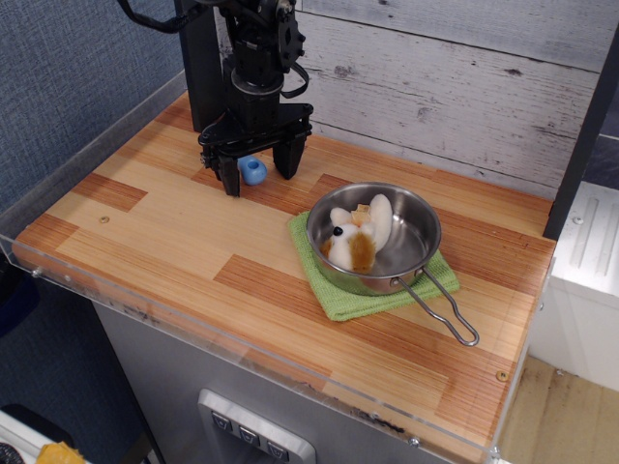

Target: Move the scoop at the edge of the table.

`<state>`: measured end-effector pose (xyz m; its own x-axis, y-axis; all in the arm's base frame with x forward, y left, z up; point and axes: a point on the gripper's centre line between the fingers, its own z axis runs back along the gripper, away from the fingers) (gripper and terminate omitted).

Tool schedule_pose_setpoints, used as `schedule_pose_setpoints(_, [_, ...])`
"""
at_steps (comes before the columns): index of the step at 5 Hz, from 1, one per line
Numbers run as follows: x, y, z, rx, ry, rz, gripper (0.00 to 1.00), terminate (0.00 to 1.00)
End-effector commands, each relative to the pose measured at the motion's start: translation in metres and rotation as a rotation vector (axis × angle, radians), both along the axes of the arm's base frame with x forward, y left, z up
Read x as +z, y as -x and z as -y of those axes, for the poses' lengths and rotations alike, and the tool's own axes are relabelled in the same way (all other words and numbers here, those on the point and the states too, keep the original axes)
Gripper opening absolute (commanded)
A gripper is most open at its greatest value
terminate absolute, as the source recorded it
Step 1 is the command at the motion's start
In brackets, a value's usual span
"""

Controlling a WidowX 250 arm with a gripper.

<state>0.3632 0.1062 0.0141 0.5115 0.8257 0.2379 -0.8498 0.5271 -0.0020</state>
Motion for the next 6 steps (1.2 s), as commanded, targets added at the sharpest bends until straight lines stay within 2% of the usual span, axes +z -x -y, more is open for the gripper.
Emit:
schedule_pose_setpoints(1, [0.005,0.005,0.003,-0.03,-0.021,0.021,0.0,0.0])
schedule_pose_setpoints(4, [0.04,-0.004,0.02,-0.138,-0.045,0.095,0.0,0.0])
schedule_pose_setpoints(6, [0.08,0.031,0.032,-0.171,-0.079,0.13,0.0,0.0])
